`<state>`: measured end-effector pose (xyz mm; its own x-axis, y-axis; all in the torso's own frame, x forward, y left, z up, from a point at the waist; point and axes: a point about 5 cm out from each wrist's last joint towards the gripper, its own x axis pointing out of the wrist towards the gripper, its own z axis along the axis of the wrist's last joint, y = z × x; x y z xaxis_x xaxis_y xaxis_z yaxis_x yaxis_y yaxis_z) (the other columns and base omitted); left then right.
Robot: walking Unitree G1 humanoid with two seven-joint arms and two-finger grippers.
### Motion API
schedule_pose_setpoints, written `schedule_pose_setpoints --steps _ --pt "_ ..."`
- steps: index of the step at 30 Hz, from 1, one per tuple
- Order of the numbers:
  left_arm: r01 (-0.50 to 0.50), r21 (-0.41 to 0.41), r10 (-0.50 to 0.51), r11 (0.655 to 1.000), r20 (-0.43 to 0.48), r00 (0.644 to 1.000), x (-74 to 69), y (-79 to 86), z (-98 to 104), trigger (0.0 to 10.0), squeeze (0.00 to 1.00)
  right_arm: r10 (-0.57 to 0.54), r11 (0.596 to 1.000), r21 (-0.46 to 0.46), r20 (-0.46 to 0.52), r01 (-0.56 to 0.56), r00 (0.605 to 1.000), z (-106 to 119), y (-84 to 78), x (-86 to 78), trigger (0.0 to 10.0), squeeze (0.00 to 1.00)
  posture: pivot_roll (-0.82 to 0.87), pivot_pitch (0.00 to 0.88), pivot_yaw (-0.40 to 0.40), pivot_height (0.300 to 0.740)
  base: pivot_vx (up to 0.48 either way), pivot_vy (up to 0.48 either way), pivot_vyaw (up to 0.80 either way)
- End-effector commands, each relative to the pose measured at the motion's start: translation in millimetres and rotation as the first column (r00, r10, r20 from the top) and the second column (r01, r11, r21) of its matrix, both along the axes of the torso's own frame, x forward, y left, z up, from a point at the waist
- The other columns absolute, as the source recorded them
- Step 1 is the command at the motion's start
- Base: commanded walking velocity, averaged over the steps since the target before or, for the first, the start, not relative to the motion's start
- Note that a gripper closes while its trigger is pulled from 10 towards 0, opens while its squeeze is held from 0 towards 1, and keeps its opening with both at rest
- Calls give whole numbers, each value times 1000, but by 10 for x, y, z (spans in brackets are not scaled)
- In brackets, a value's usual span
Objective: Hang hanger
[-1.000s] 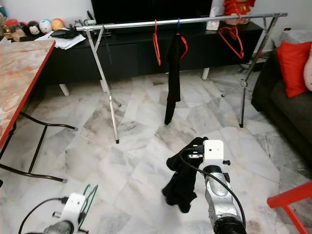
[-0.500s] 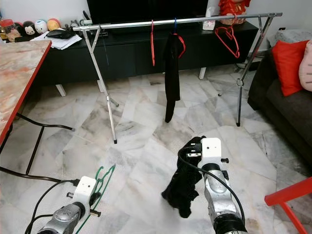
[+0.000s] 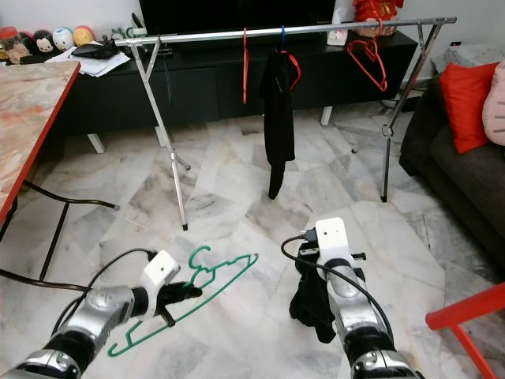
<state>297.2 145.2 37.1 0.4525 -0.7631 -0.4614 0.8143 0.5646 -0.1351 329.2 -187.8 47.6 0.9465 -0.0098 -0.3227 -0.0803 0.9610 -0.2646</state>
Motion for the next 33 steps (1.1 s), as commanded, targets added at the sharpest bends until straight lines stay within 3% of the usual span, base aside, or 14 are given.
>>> schedule_pose_setpoints --steps 1,3,9,12,15,17,22,33 --pt "84 -52 -86 995 -35 996 -22 -33 86 10000 0 32 999 -19 16 -32 999 82 55 76 10000 0 -156 30 28 740 0 0 0" --pt "146 -84 -150 986 -39 988 -43 -71 157 10000 0 36 999 -25 17 -36 999 119 74 116 10000 0 -154 28 28 740 0 0 0" --pt "201 -187 -214 962 -52 975 -76 -144 305 10000 0 38 999 -27 24 -38 999 233 102 221 10000 0 -152 23 28 740 0 0 0" --pt "248 -202 -267 947 -73 961 -146 -162 337 10000 0 61 997 -53 17 -60 998 234 116 230 10000 0 -150 19 26 740 0 0 0" --pt "300 -164 -316 940 -83 945 -226 -185 335 10000 0 35 998 -45 2 -35 999 204 93 218 10000 0 -145 20 26 740 0 0 0" --pt "249 -93 -254 964 -55 966 -174 -202 298 10000 0 23 1000 -9 12 -22 1000 226 99 230 10000 0 -145 20 27 740 0 0 0" --pt "144 -47 -146 989 -45 988 -110 -186 227 10000 0 41 999 -9 25 -41 999 239 146 234 10000 0 -151 15 29 740 0 0 0" --pt "30 -55 -32 998 -23 999 -63 -236 161 10000 0 70 998 -1 -1 -70 998 134 220 161 10000 0 -160 5 29 740 0 0 0"
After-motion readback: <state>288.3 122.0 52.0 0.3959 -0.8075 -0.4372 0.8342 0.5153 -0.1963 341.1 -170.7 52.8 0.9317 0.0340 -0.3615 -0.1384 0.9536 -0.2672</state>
